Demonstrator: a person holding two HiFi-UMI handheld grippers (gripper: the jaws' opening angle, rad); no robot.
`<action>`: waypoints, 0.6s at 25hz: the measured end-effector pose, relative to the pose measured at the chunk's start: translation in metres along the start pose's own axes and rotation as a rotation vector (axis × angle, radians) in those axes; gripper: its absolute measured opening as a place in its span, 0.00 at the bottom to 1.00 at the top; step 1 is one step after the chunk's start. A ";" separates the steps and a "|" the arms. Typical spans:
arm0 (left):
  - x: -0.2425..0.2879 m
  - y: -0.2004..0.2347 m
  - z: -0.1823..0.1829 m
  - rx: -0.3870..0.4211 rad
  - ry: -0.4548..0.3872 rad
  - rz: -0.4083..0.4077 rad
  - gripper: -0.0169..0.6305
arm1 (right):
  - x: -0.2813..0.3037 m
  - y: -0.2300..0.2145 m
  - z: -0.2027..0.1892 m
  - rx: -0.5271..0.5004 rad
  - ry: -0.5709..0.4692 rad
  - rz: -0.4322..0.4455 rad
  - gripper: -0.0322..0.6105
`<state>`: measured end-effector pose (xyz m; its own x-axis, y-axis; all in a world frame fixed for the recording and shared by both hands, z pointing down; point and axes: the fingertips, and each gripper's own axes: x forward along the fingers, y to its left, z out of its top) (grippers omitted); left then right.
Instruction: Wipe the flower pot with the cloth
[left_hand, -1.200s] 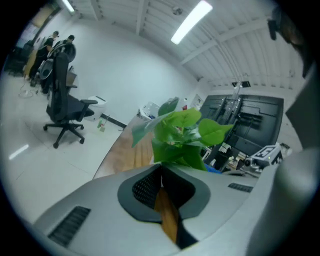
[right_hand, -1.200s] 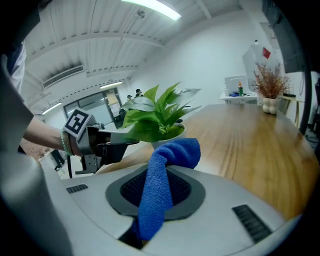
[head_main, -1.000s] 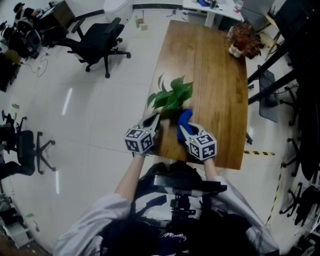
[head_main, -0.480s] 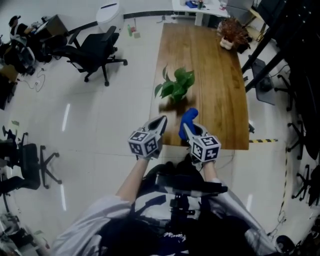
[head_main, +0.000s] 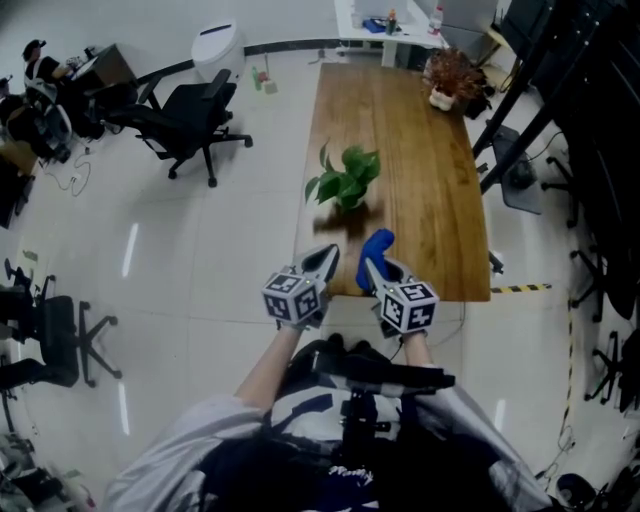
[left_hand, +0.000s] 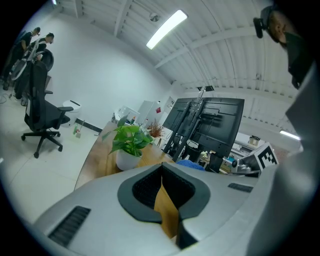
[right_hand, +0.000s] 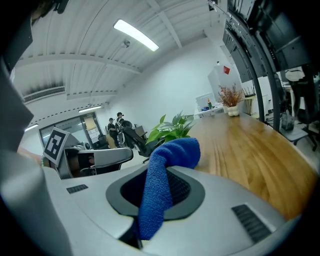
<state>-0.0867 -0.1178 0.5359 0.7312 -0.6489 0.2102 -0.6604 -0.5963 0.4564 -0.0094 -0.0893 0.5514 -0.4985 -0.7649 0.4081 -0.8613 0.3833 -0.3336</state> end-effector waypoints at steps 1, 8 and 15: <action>0.000 -0.001 -0.001 -0.003 -0.003 0.006 0.03 | -0.001 0.000 -0.001 -0.005 0.006 0.006 0.15; 0.001 -0.005 -0.006 -0.014 -0.003 0.047 0.03 | -0.005 0.000 -0.004 -0.021 0.035 0.041 0.15; -0.003 0.002 -0.013 -0.027 0.000 0.087 0.03 | -0.003 0.000 -0.008 -0.039 0.050 0.060 0.15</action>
<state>-0.0874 -0.1110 0.5472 0.6714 -0.6977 0.2499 -0.7165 -0.5249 0.4595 -0.0082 -0.0826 0.5572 -0.5529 -0.7136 0.4302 -0.8323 0.4481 -0.3263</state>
